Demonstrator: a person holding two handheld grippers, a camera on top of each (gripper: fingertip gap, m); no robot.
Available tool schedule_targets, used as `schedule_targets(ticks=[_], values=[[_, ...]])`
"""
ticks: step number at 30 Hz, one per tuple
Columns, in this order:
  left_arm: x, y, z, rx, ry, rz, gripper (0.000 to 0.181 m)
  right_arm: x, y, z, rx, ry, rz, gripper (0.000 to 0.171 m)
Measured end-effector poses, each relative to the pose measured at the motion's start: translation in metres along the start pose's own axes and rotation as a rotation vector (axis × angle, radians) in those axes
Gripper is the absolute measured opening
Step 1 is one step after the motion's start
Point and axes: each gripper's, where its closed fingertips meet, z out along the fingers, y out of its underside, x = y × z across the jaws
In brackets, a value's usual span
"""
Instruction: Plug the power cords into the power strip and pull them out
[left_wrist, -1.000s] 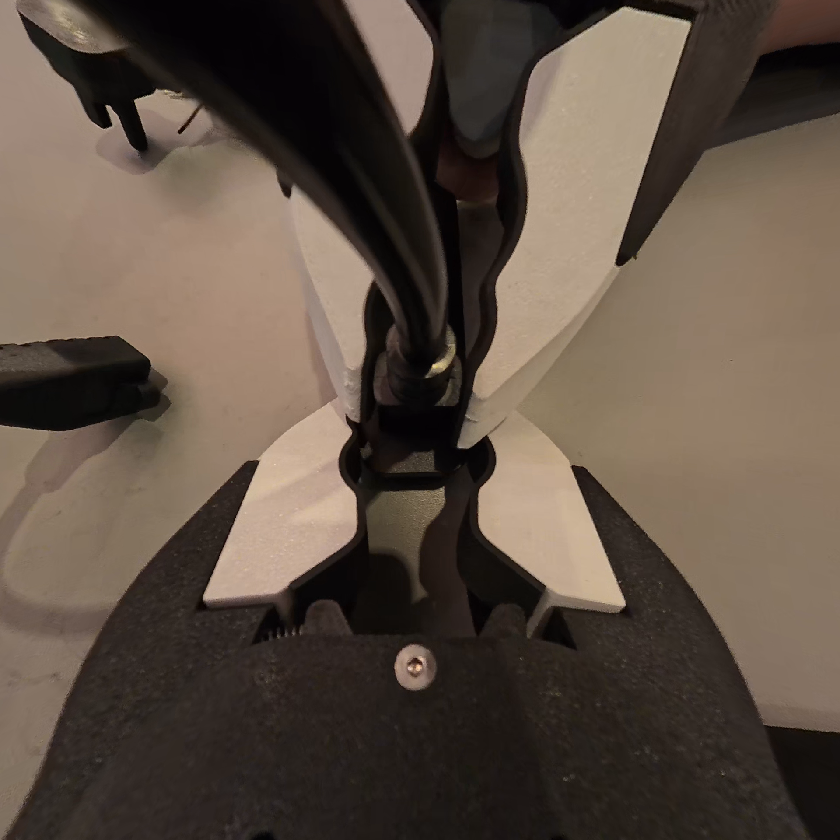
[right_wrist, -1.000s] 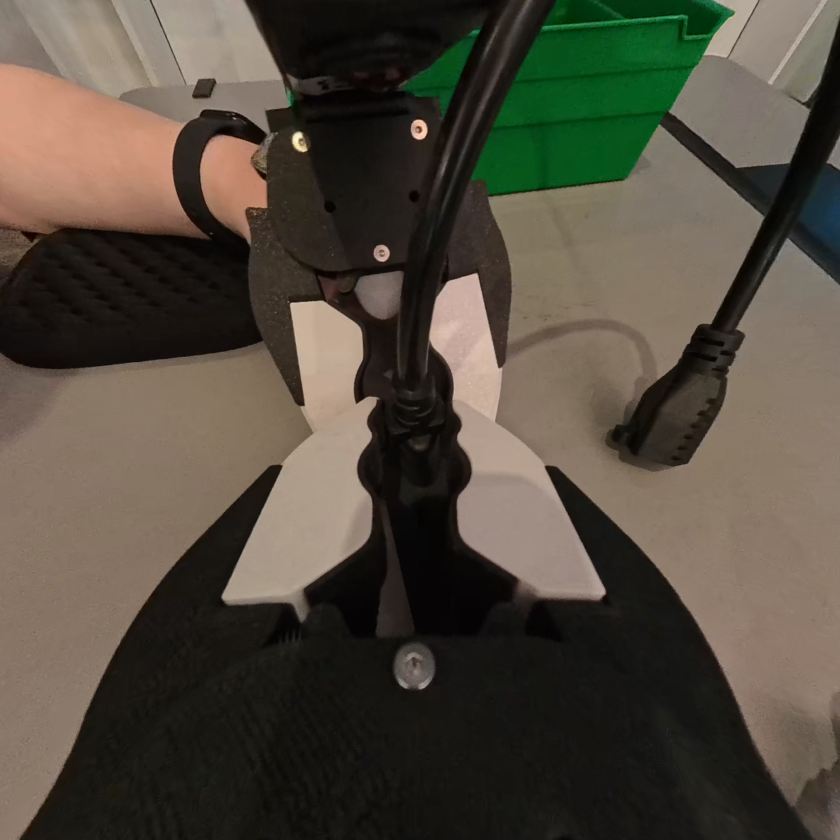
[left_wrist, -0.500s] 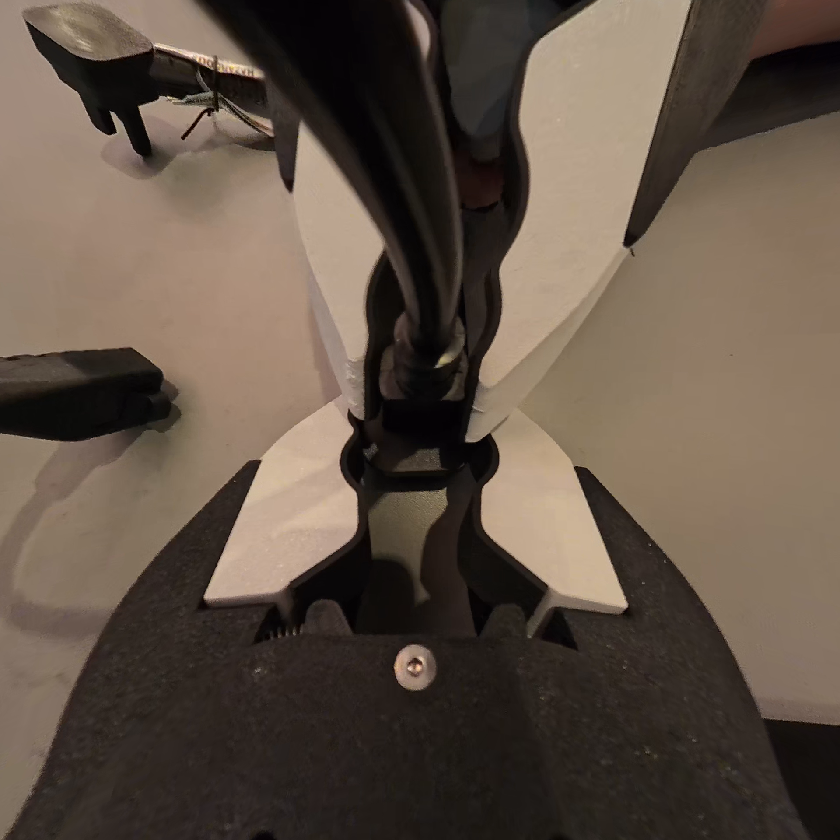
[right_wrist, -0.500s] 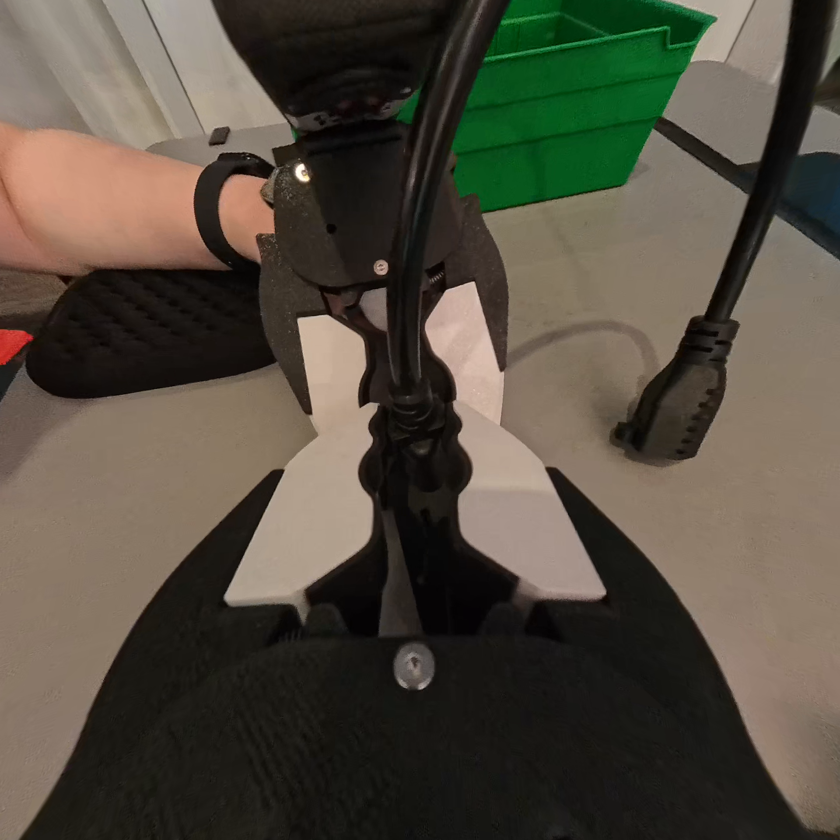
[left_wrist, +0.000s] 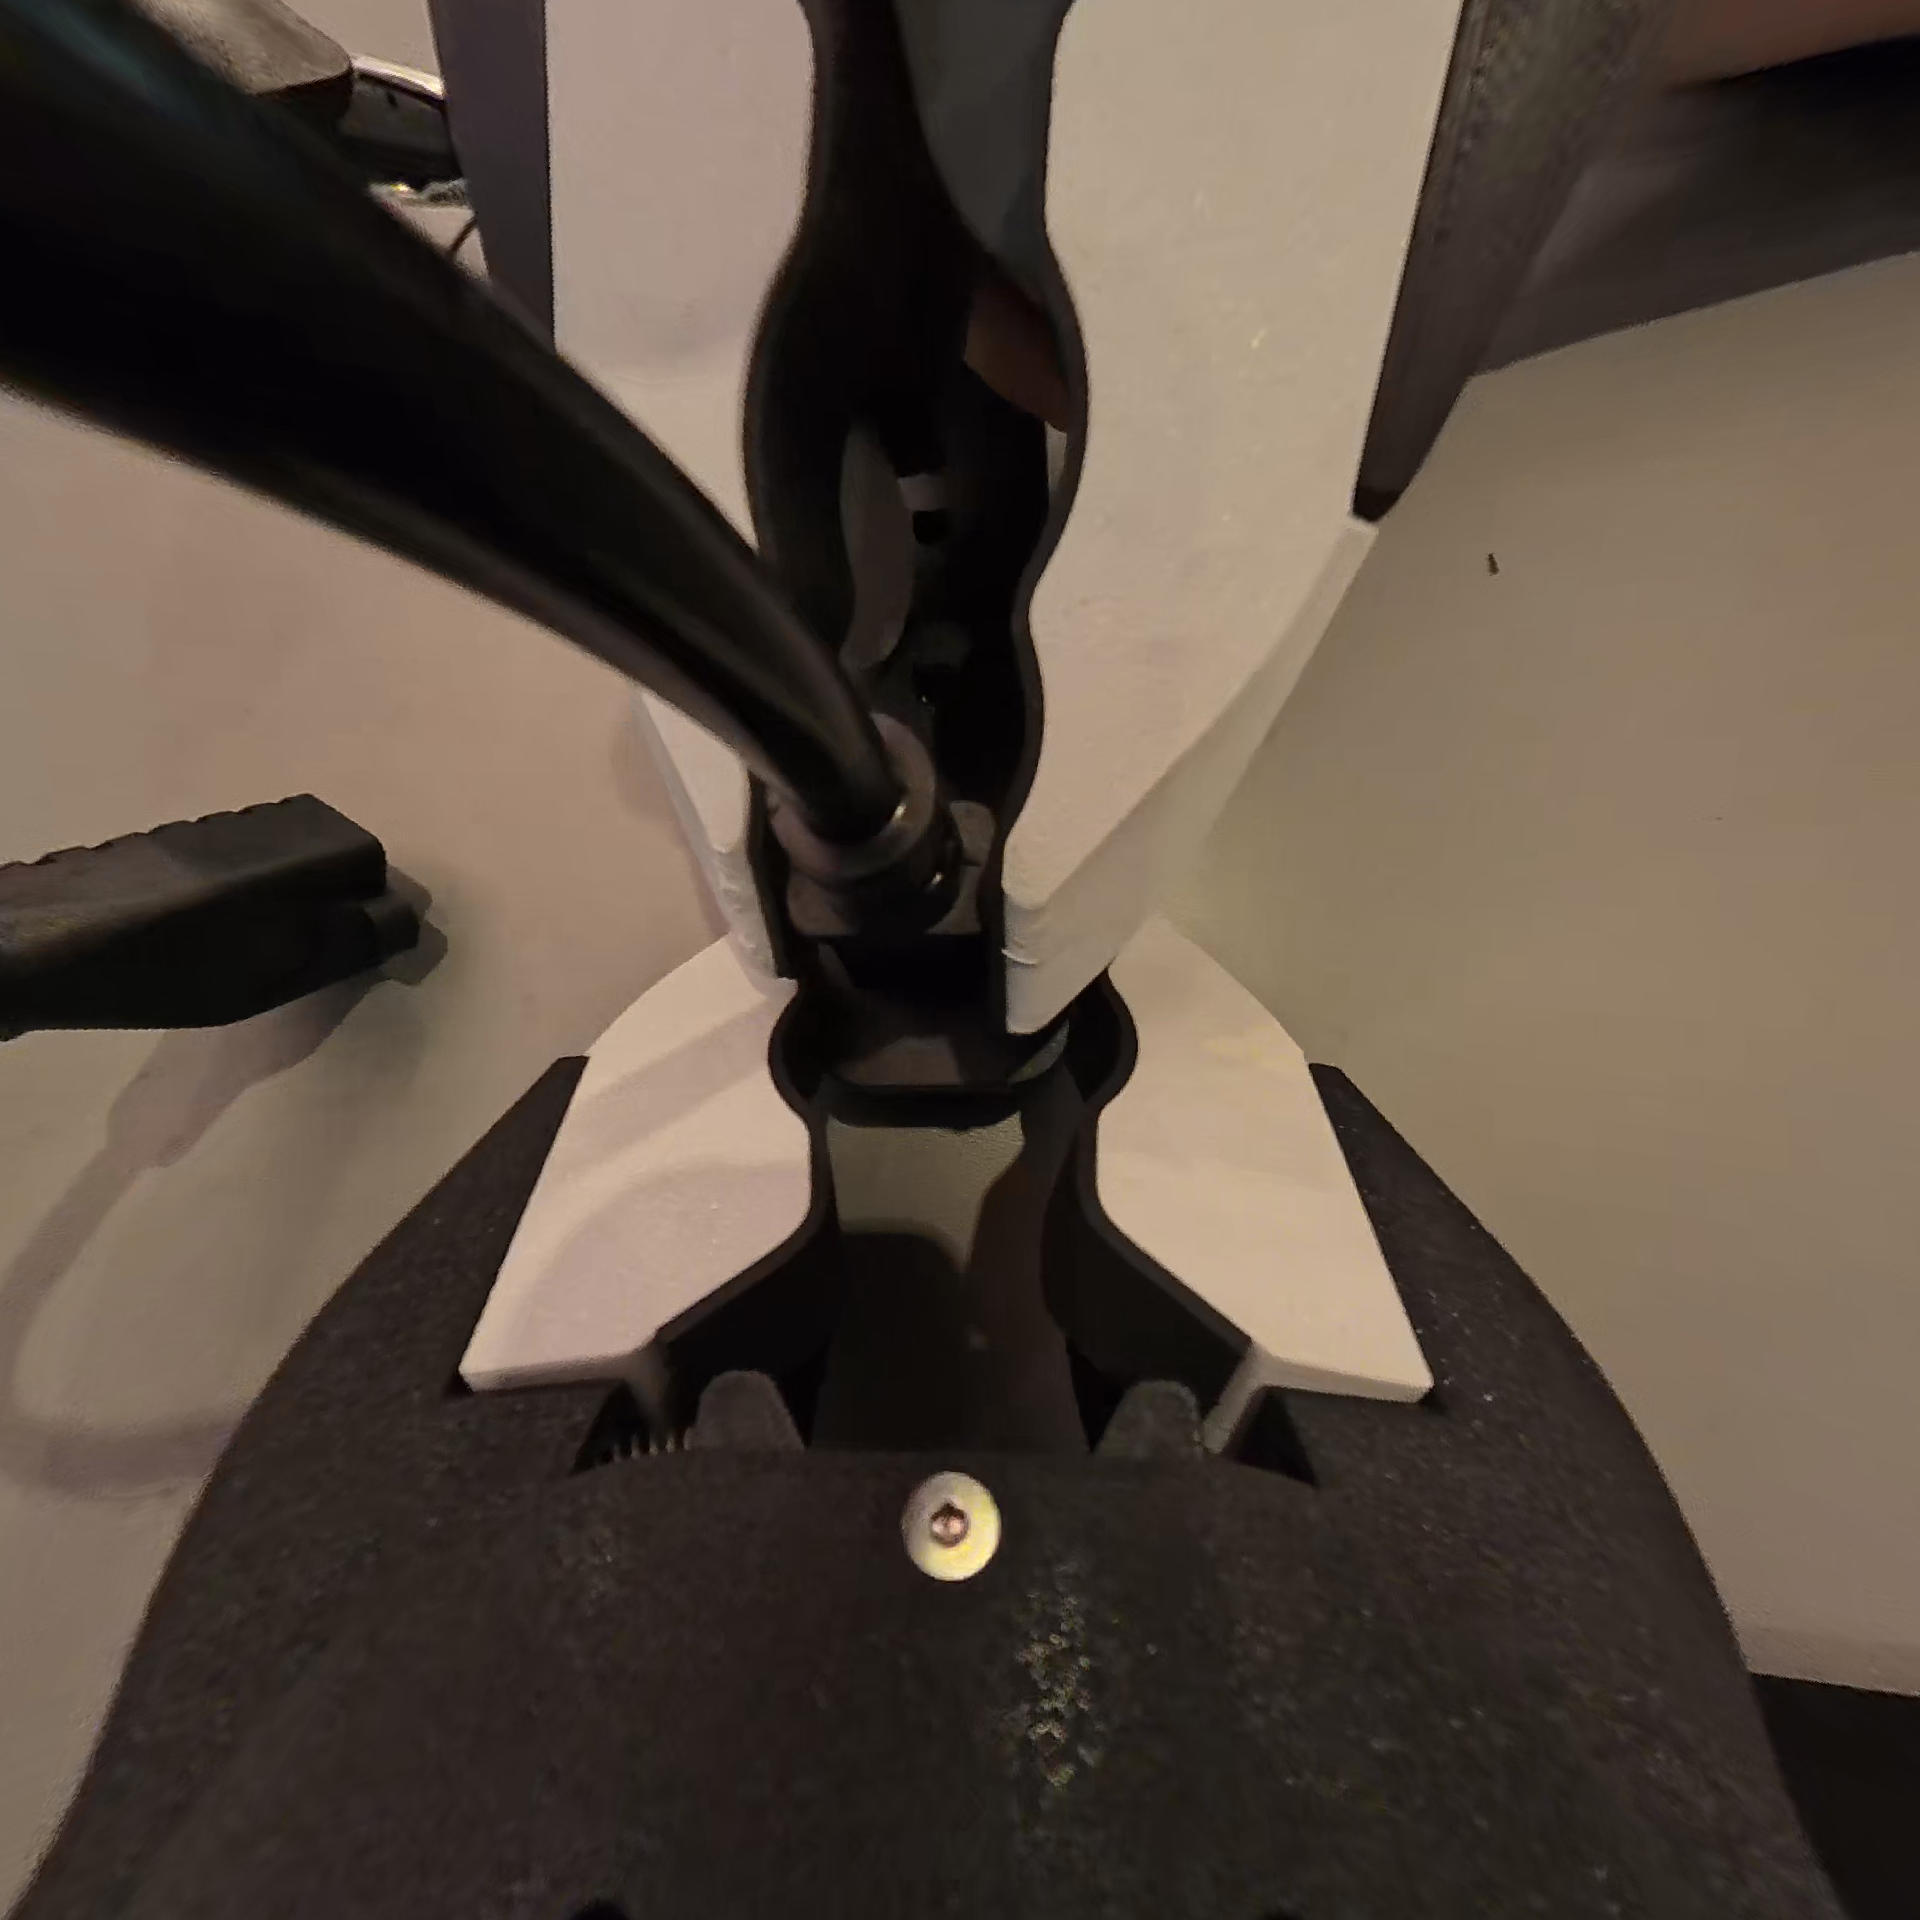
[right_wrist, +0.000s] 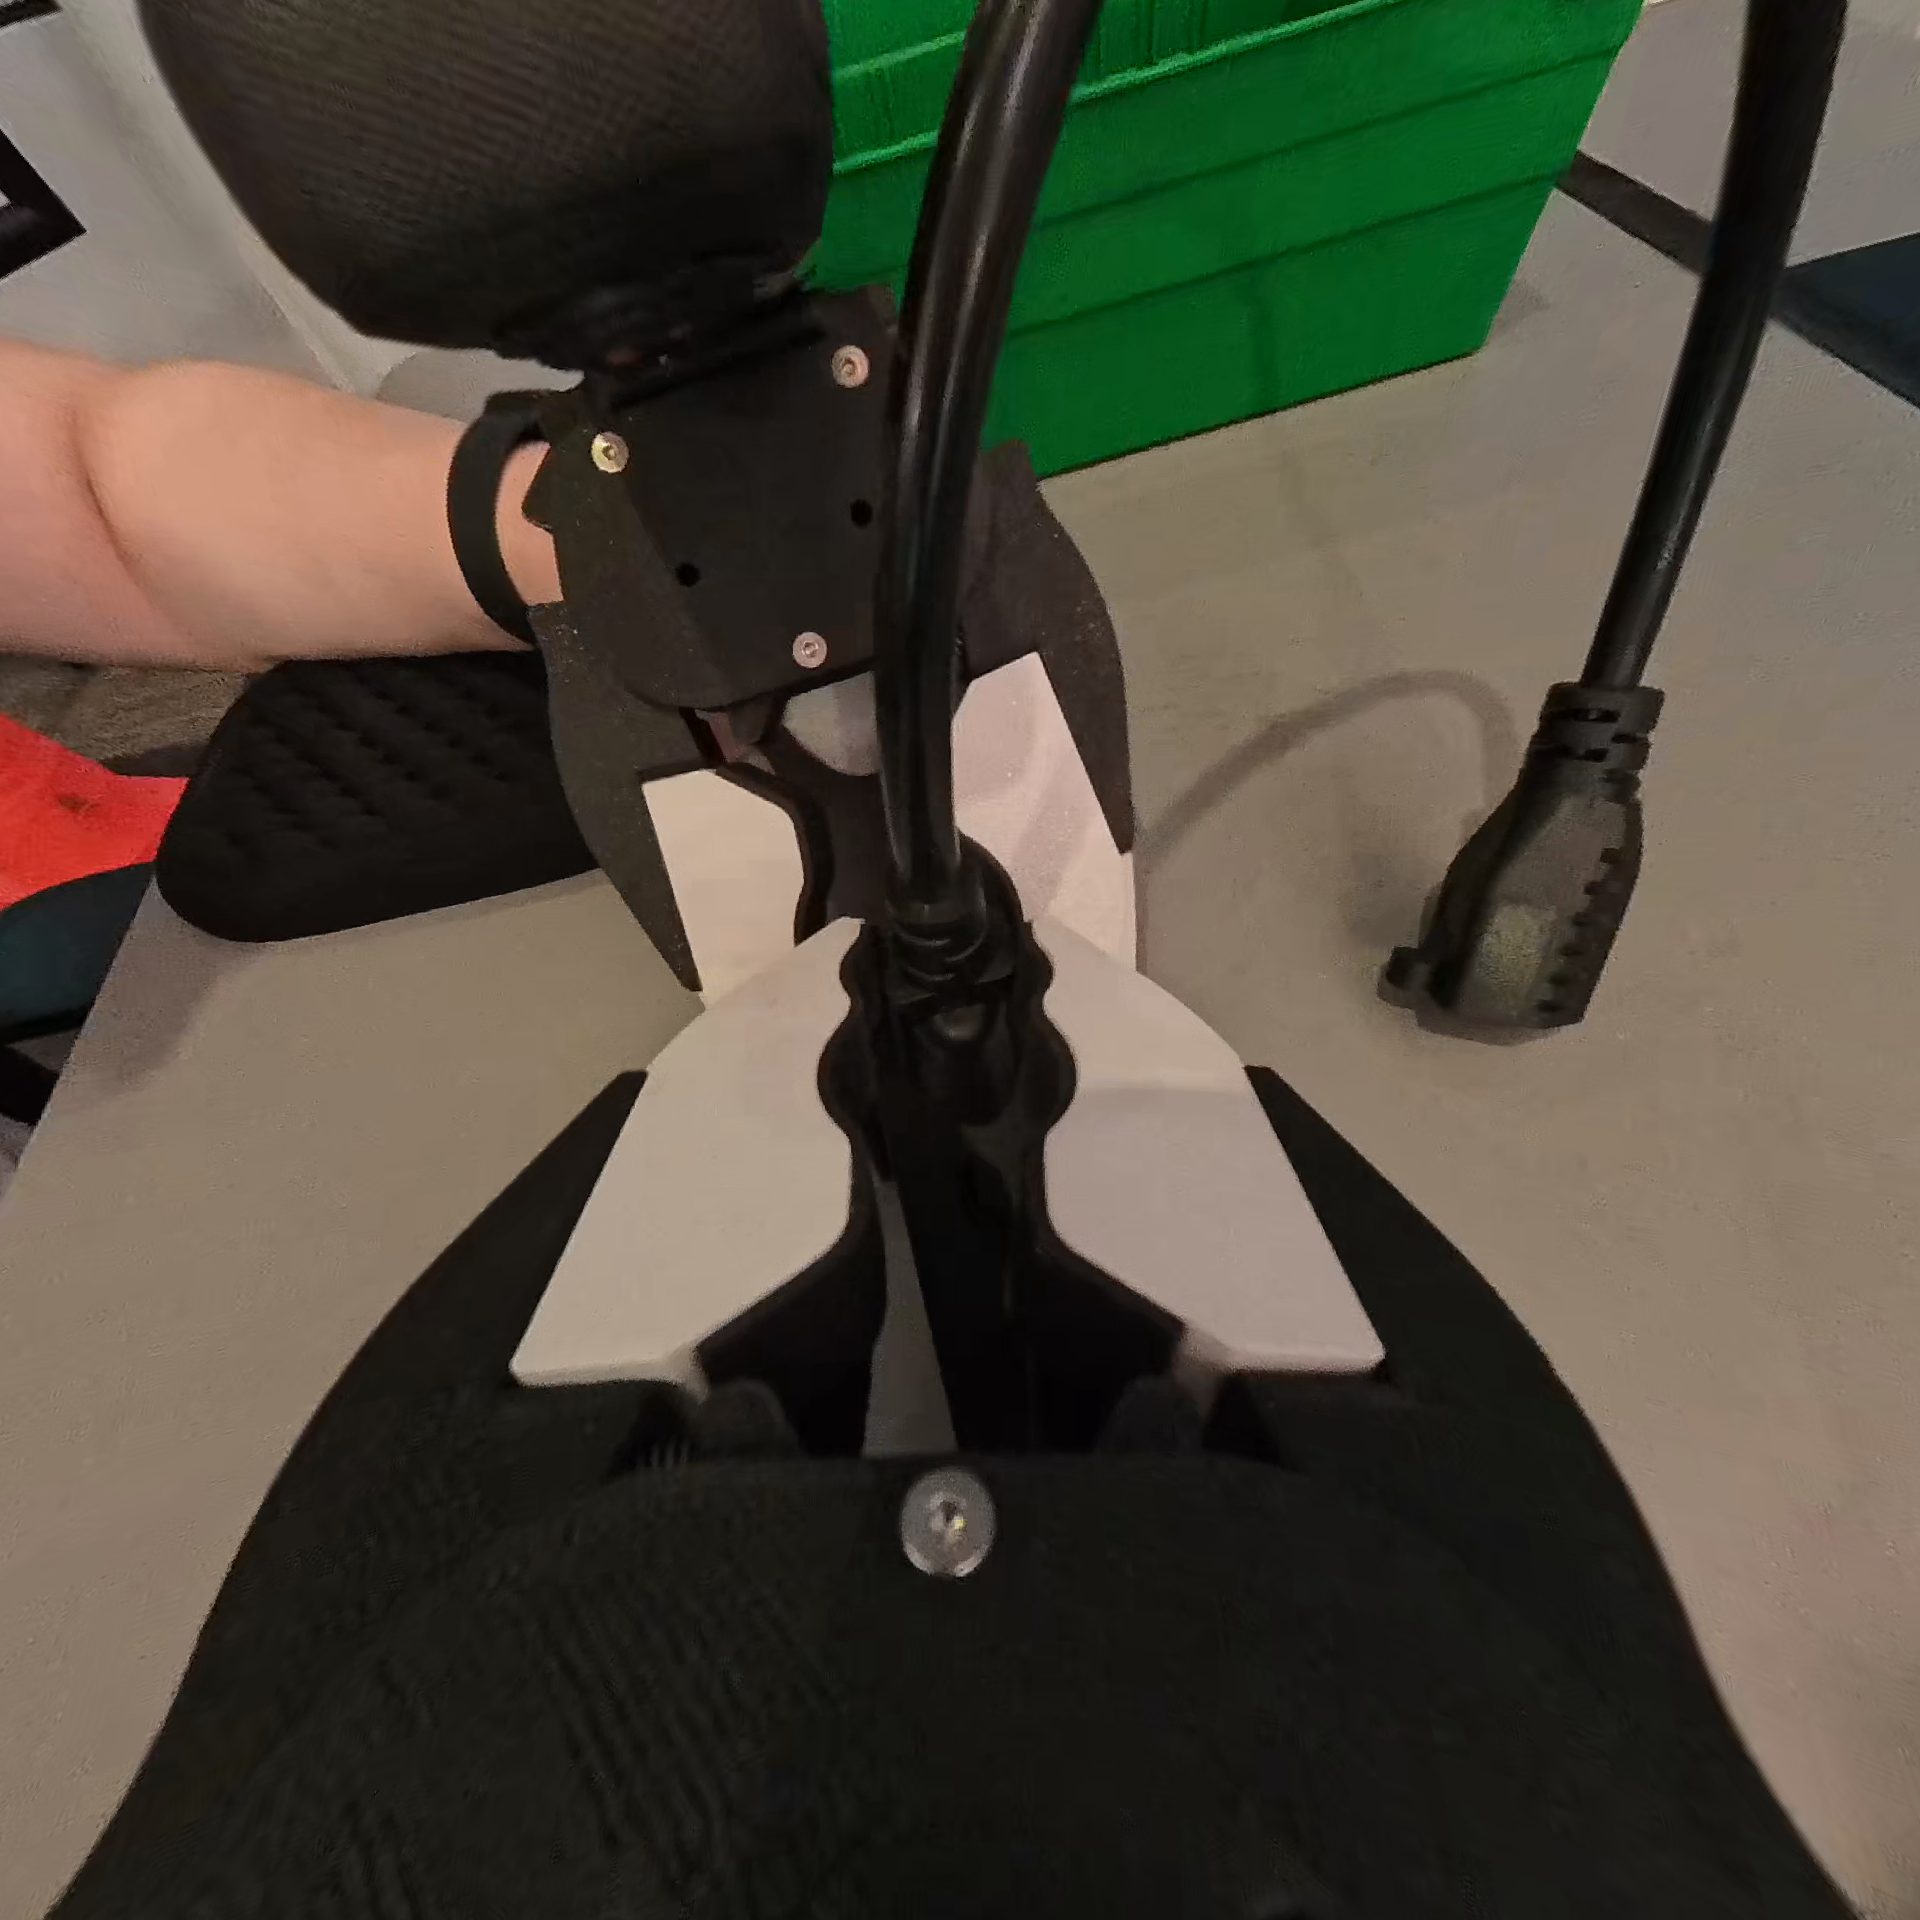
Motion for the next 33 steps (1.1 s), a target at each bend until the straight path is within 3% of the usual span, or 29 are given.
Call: schedule_targets(ticks=[8, 18, 22, 27, 33], values=[[-0.001, -0.002, -0.001, 0.038, 0.025, -0.017, 0.046, -0.003, 0.000, -0.003, 0.014, 0.011, -0.054, 0.022], [0.003, -0.004, -0.001, 0.058, 0.038, 0.015, 0.046, -0.006, -0.001, -0.009, 0.094, 0.014, 0.038, 0.020], [0.004, -0.002, 0.001, 0.031, 0.043, 0.005, 0.046, -0.004, 0.001, -0.006, 0.049, 0.036, 0.051, 0.021], [0.003, -0.002, 0.001, 0.029, 0.033, -0.001, 0.045, -0.005, 0.001, 0.001, -0.116, 0.100, -0.117, 0.022], [0.003, -0.002, 0.001, 0.027, 0.042, 0.007, 0.046, -0.006, 0.001, -0.003, -0.044, 0.038, -0.021, 0.021]])
